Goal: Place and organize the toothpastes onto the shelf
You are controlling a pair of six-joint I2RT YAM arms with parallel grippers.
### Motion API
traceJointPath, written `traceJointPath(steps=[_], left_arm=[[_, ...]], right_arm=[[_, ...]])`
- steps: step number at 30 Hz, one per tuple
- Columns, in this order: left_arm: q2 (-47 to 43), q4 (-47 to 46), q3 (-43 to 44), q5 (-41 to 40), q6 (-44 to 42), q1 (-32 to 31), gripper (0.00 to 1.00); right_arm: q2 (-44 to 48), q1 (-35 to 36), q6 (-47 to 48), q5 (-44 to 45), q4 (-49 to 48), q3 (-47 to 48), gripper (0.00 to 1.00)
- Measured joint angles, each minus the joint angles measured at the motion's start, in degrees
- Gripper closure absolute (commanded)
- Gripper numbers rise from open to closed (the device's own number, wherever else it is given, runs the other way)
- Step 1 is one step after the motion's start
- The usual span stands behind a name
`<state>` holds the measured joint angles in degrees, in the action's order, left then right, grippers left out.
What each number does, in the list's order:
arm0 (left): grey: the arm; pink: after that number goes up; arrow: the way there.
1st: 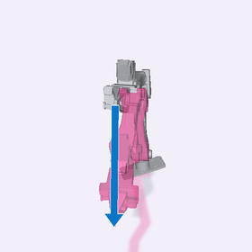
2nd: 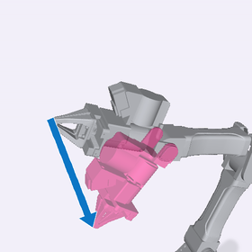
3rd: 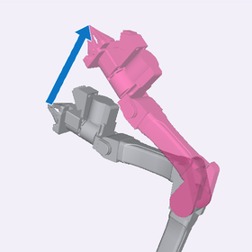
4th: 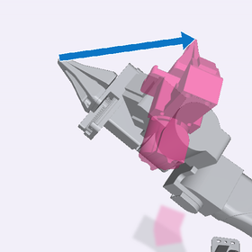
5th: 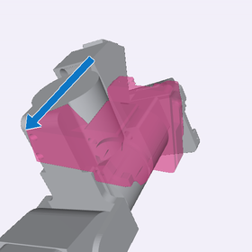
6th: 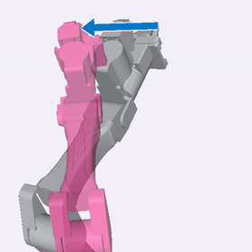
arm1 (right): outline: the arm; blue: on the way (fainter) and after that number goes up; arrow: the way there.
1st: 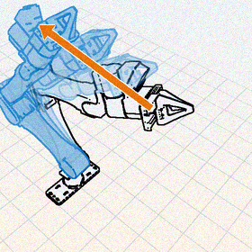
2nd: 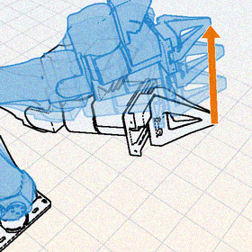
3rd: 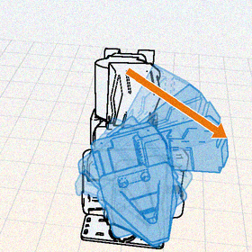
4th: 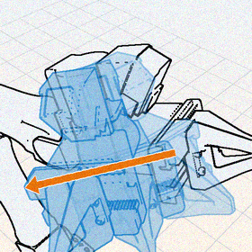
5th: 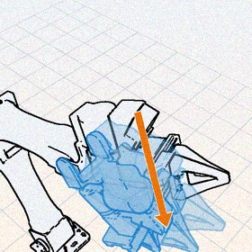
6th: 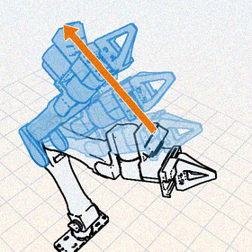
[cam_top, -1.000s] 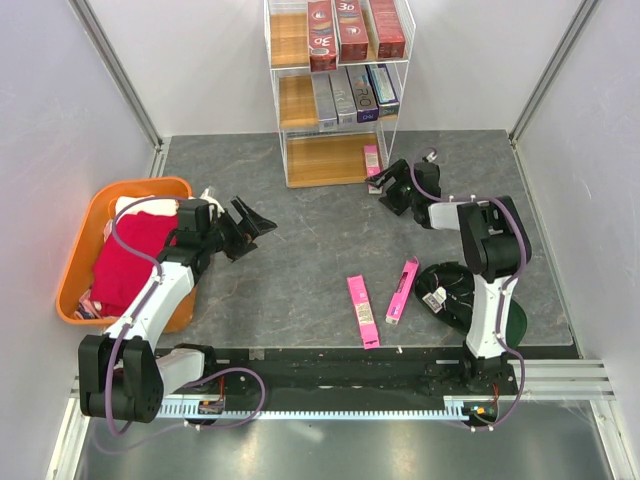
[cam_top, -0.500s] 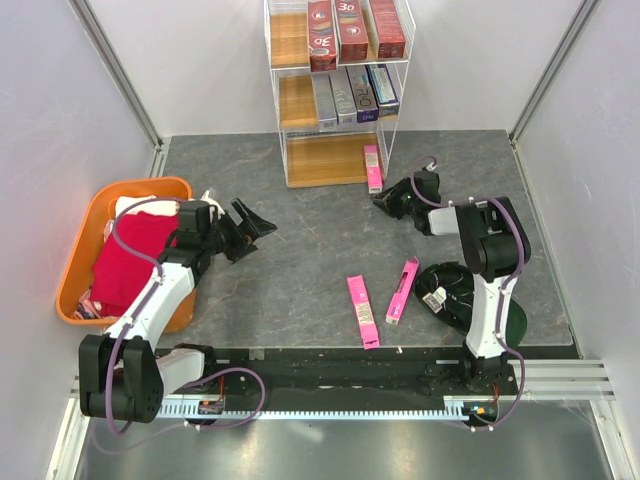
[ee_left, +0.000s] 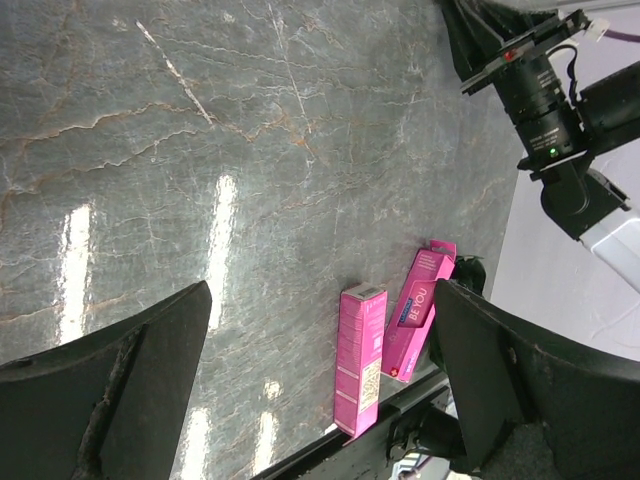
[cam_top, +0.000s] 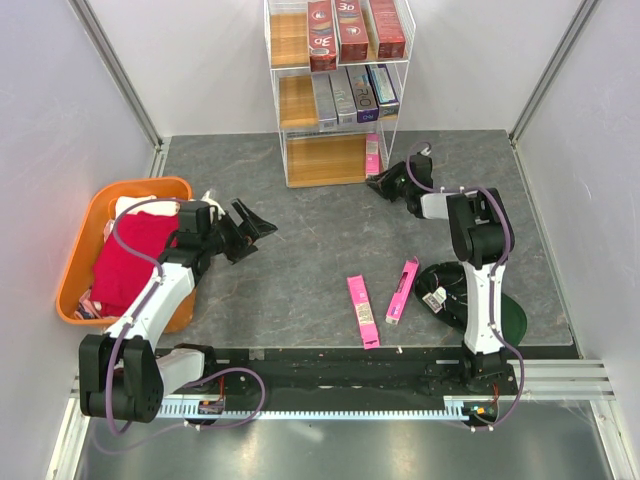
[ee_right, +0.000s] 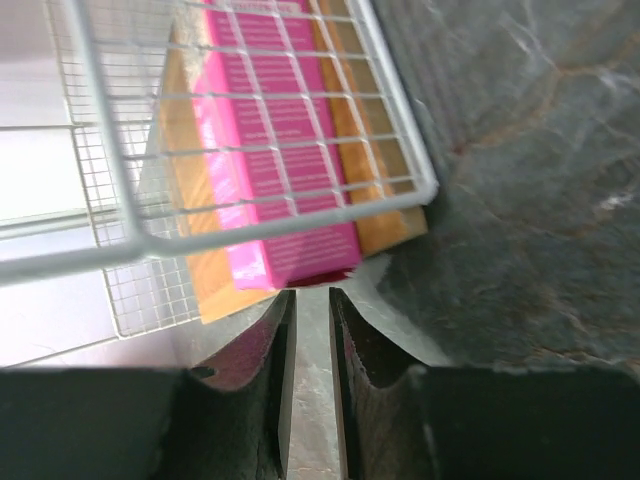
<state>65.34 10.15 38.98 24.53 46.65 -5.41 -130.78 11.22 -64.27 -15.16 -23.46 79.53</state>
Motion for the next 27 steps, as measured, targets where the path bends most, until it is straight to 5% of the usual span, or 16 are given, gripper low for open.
traceJointPath(steps=[10, 27], left_arm=[[10.40, 0.81, 2.54, -0.63, -1.42, -10.34, 0.02], [40.11, 8.44, 28.13, -2.16, -3.69, -36.28, 0.16]], right_arm=[[7.54, -0.15, 2.71, -1.62, 0.85, -11.19, 0.72], [36.68, -0.09, 16.96, -0.70, 11.58, -28.96, 0.64]])
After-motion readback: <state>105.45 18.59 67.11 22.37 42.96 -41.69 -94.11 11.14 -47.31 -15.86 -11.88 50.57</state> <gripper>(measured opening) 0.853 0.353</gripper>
